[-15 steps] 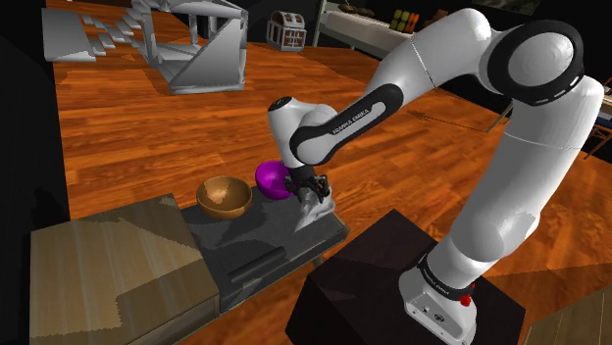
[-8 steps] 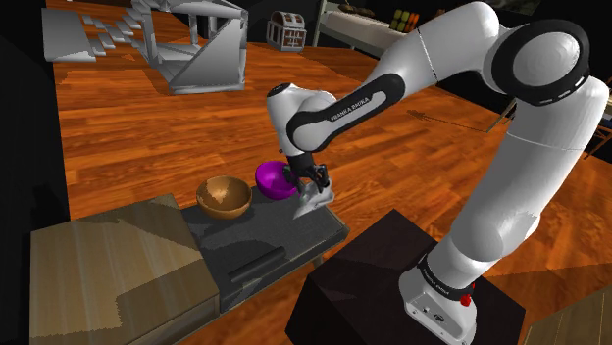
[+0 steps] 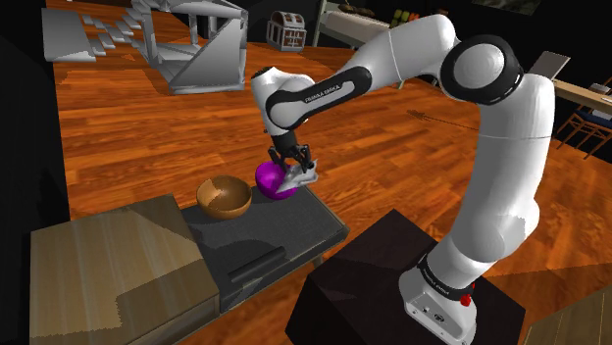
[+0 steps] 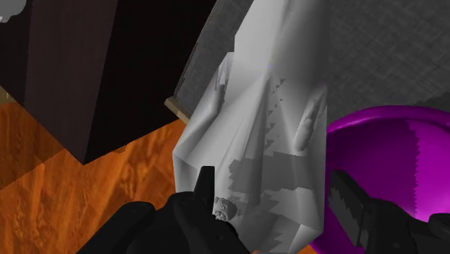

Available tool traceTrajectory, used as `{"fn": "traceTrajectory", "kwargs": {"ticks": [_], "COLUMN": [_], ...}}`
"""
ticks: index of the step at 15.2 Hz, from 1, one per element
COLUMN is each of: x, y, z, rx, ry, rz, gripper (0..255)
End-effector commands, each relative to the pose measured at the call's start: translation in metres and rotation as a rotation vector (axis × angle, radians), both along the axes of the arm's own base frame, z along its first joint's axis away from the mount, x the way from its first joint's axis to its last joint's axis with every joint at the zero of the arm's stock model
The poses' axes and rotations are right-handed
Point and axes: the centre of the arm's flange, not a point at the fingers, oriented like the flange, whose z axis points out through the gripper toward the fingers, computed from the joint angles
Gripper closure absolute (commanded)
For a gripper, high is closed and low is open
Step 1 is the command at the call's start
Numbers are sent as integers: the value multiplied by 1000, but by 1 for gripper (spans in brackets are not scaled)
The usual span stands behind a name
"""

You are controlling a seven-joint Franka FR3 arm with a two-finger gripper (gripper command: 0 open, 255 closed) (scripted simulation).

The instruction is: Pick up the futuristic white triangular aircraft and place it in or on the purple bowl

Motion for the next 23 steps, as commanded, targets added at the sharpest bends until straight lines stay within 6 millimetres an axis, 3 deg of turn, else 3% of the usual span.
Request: {"fn": "traceTrajectory", "kwargs": {"ticks": [1, 9, 23], "x": [27, 128, 128], "y": [-6, -24, -24], "z": [0, 2, -75], "rx": [-1, -1, -1], "ry": [0, 0, 0], "rz": [0, 0, 0], "gripper": [255, 255, 255]}}
